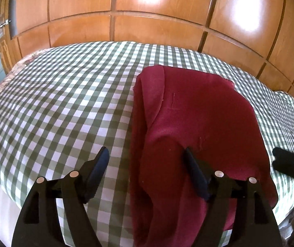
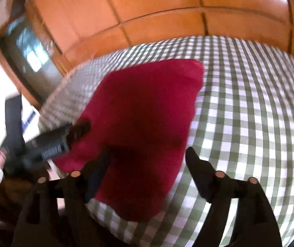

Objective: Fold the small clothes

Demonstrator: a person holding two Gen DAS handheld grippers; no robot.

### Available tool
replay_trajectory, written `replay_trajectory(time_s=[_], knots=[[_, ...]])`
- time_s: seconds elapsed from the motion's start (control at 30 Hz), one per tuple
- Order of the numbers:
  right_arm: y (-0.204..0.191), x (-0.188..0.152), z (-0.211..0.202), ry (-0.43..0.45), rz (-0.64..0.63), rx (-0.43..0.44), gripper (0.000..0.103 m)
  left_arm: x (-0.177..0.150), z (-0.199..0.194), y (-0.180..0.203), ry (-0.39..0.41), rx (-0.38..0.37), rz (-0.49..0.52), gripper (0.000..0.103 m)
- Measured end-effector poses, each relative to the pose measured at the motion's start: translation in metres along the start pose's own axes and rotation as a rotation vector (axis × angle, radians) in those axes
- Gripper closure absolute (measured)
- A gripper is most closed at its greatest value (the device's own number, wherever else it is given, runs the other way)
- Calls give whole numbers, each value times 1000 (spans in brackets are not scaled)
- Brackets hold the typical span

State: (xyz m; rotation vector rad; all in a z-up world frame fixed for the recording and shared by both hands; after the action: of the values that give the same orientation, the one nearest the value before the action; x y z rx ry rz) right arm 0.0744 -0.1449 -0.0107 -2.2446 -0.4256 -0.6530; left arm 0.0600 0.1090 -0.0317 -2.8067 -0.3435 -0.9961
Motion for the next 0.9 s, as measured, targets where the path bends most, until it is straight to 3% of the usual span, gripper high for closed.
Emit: replay_trajectory(time_s=[0.13, 0.4, 0.6, 0.67, 0.73, 0.77, 0.9], knots=[[22, 16, 2, 4, 95, 56, 18, 0, 2, -3, -5, -14, -12, 24], [58, 27, 45, -76, 195, 161, 13, -1, 6, -6, -15, -64, -27, 22], [55, 32, 72, -95, 187, 230, 11, -8, 25, -26, -57, -253, -125, 21], [50, 34, 78, -112, 182, 242, 34, -12, 33, -33, -89, -342, -184, 28], [44, 37, 79, -103, 169, 223, 45, -14, 38, -36, -110, -432, -217, 41], [41, 35, 74, -95, 164, 218, 51, -14, 38, -36, -119, -481, -224, 53], [24, 37, 50, -29, 132, 212, 60, -10, 29, -26, -106, -515, -195, 62]])
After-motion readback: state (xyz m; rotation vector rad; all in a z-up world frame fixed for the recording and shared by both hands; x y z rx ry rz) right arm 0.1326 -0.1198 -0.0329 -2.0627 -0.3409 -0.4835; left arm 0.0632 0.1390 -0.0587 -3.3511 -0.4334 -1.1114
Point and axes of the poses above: each gripper's, at about its wrist camera, not at the fingertips, and z roughly the way its jaws point, y to its right, x to its top, the point moved 2 cm from there along z, roughly the way its jaws point, and after that the axes turned 14 degrees about x, right-handed, at the moved point
